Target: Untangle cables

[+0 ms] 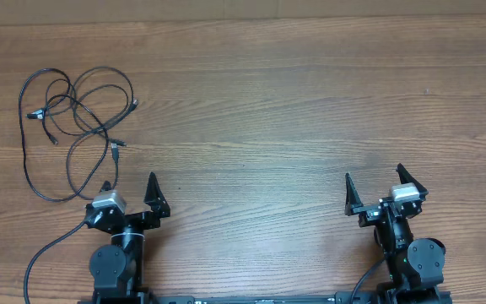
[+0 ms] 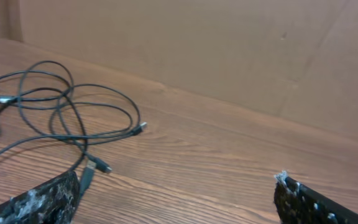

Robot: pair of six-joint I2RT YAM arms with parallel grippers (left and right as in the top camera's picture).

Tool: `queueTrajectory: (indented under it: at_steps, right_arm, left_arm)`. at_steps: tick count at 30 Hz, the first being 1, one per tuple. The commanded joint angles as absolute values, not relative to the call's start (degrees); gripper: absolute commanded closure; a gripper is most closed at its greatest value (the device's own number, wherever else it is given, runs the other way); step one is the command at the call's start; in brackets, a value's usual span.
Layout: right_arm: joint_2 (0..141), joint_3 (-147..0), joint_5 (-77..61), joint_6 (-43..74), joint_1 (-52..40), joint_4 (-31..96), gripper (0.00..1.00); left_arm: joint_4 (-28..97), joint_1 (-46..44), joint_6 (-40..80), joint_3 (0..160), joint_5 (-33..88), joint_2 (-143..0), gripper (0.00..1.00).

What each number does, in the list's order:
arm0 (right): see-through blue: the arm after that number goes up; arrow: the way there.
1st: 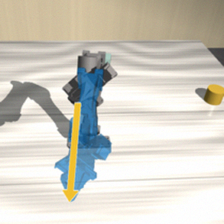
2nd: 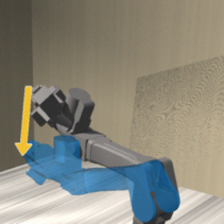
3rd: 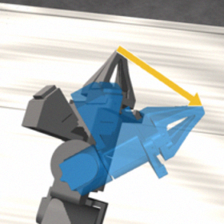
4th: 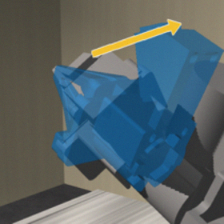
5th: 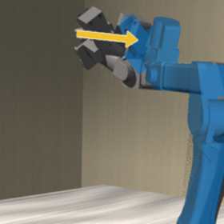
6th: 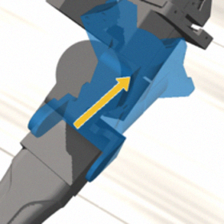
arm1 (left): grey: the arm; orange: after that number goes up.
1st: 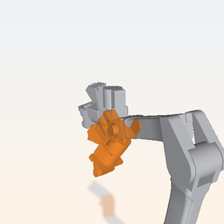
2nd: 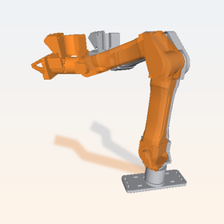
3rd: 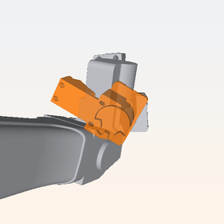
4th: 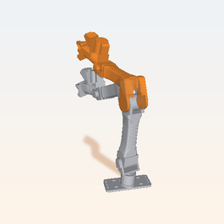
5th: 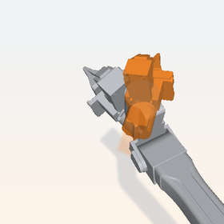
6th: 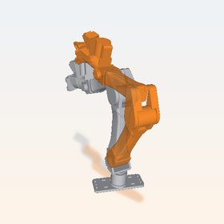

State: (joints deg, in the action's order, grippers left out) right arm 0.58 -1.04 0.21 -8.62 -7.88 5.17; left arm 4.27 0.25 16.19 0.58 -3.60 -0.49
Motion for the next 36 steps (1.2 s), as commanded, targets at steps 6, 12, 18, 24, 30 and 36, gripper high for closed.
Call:
queueTrajectory:
  at_steps: [6, 12, 18, 24, 30, 36]
  right_arm:
    - [0.14, -0.43, -0.03, -8.64, -7.77, 4.82, 0.0]
    - [0.14, -0.43, -0.03, -8.64, -7.77, 4.8, 0.0]
    - [0.14, -0.43, -0.03, -8.64, -7.77, 4.8, 0.0]
    - [0.14, -0.43, -0.03, -8.64, -7.77, 4.8, 0.0]
    - [0.14, -0.43, -0.03, -8.64, -7.75, 4.8, 0.0]
    - [0.14, -0.43, -0.03, -8.64, -7.75, 4.8, 0.0]
  left_arm:
    - [4.21, -0.78, 16.32, 0.27, -3.36, -0.19, 0.0]
    - [4.19, -0.78, 16.32, 0.27, -3.33, -0.21, 0.0]
    - [4.19, -0.78, 16.32, 0.27, -3.33, -0.21, 0.0]
    - [4.19, -0.78, 16.32, 0.27, -3.36, -0.21, 0.0]
    - [4.23, -0.78, 16.21, 0.27, -3.07, -0.23, 0.01]
    - [4.38, -0.78, 7.9, 0.27, -0.25, -0.25, 0.0]
